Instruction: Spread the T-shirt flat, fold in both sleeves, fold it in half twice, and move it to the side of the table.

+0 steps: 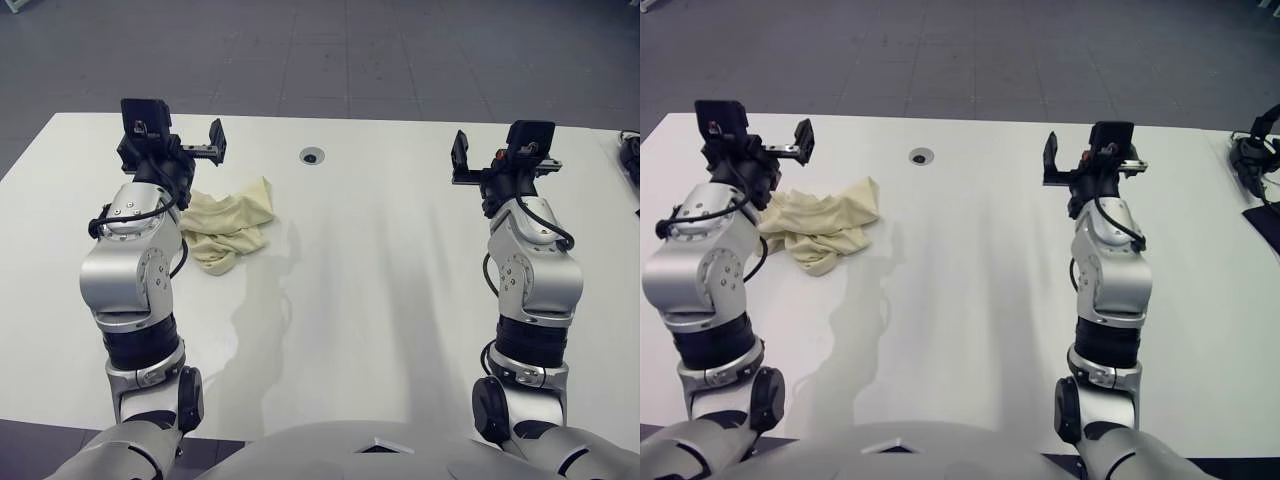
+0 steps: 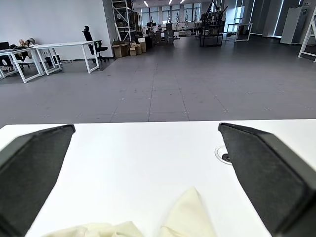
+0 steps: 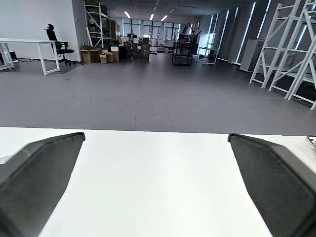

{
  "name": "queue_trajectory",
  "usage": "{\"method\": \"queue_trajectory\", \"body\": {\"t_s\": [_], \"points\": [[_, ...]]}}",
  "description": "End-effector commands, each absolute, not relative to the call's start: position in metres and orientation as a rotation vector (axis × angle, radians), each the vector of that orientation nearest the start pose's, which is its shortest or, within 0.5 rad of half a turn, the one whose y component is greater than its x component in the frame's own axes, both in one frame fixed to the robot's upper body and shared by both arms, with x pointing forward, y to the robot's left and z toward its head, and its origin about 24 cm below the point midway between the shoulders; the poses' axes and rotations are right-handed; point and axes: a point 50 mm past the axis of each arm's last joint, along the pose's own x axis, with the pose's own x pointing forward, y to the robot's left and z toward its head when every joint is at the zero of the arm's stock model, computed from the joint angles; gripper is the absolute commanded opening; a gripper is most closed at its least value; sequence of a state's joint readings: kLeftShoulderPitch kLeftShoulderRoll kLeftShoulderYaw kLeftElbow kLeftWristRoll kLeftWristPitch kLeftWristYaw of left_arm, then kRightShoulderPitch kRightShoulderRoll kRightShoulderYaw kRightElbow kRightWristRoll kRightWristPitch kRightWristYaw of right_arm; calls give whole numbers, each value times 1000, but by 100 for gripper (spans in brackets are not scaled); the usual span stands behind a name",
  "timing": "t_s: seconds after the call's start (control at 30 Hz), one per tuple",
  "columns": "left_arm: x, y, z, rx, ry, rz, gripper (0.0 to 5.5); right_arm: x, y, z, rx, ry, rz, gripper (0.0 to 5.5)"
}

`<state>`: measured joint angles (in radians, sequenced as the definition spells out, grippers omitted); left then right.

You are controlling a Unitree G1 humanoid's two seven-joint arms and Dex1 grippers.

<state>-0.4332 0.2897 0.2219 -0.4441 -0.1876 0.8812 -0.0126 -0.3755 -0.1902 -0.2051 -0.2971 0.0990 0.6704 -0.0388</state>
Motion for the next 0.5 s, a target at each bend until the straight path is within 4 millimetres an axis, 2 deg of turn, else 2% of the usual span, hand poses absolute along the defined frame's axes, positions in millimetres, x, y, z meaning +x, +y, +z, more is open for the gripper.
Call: {"method": "queue_trajectory", "body": {"t_s": [0.03,0.5], "points": [[292,200,195,96,-28,33,540,293,-202,156,-32,-21,-160,539],[294,200,199,104,-29,28,540,292,-200,155,-20,-16,-164,539]]}}
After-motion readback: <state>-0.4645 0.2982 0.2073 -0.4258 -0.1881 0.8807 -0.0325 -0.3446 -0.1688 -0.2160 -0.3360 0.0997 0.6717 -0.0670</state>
